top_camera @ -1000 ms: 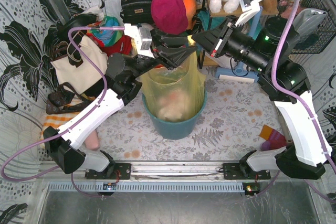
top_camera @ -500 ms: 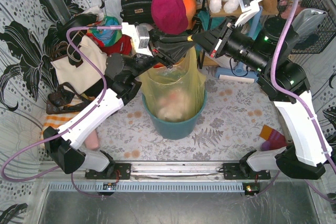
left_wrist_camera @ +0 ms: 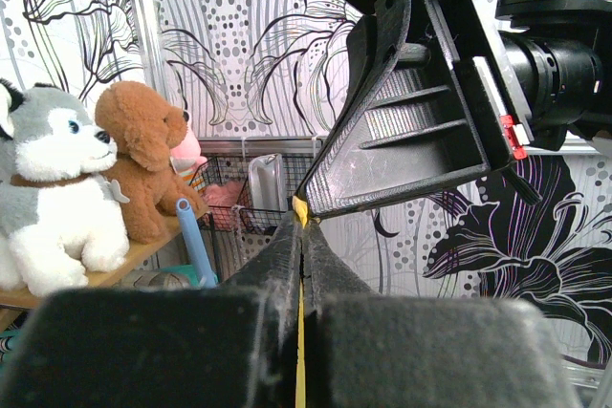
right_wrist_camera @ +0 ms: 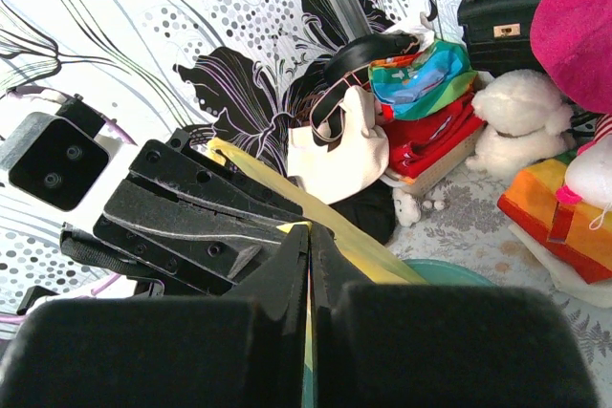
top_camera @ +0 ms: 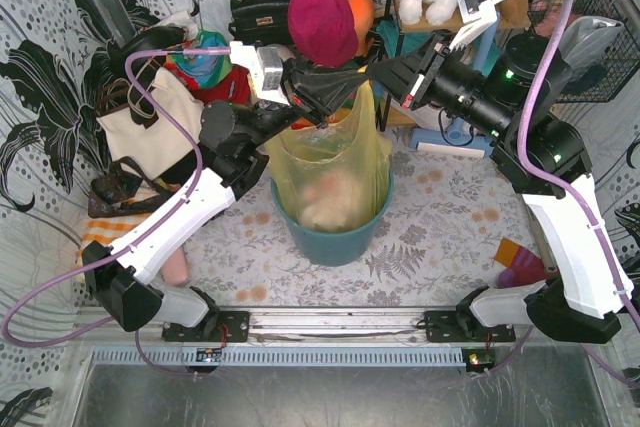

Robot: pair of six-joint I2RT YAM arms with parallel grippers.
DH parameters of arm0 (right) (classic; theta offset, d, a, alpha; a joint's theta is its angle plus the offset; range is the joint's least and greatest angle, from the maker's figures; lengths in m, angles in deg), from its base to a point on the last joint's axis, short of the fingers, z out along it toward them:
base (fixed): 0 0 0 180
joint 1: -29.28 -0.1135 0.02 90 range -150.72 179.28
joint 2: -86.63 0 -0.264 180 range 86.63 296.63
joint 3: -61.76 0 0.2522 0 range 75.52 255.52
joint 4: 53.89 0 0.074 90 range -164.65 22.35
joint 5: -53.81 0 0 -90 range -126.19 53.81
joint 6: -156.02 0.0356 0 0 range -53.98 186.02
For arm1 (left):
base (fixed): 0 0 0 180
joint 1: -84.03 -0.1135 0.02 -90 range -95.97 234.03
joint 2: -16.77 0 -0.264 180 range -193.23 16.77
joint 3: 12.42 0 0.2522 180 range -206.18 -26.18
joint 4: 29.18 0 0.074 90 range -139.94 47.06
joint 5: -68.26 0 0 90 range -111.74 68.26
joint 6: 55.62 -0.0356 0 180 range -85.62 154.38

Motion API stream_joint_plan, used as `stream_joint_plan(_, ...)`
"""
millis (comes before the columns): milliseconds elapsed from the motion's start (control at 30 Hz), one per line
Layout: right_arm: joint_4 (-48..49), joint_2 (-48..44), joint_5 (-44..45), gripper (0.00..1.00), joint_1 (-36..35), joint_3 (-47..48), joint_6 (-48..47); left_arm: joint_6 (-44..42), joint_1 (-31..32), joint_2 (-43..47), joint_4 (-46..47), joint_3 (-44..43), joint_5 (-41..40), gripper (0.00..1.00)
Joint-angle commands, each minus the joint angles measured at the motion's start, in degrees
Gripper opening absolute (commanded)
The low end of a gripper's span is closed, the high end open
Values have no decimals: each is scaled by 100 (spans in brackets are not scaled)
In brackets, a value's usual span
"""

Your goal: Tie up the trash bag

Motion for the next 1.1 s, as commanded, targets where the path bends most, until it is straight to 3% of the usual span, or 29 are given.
stream_joint_plan(0, 276, -131, 83, 0, -26, -63, -11, -13, -3, 105, 256, -63, 43, 0)
stream_joint_plan(100, 406, -234, 299, 25, -27, -149, -53, 14, -1, 121, 231, -70, 106, 0)
stream_joint_plan(200, 465, -264, 417, 37, -27, -130, -163, 100, 6, 158, 162, -69, 294, 0)
stream_joint_plan(600, 584, 288, 90, 42, -19, 465, -1279, -179, 86, 644, -892, 94, 878, 0)
stream_joint_plan(833, 613, 1009, -955, 42, -19, 1171, -2119, -273, 294, 778, -1199, 246, 1346, 0)
stream_joint_plan(1067, 242, 1949, -2805, 54, -18, 2432, -2638, -368, 436, 923, -1387, 481, 1550, 0)
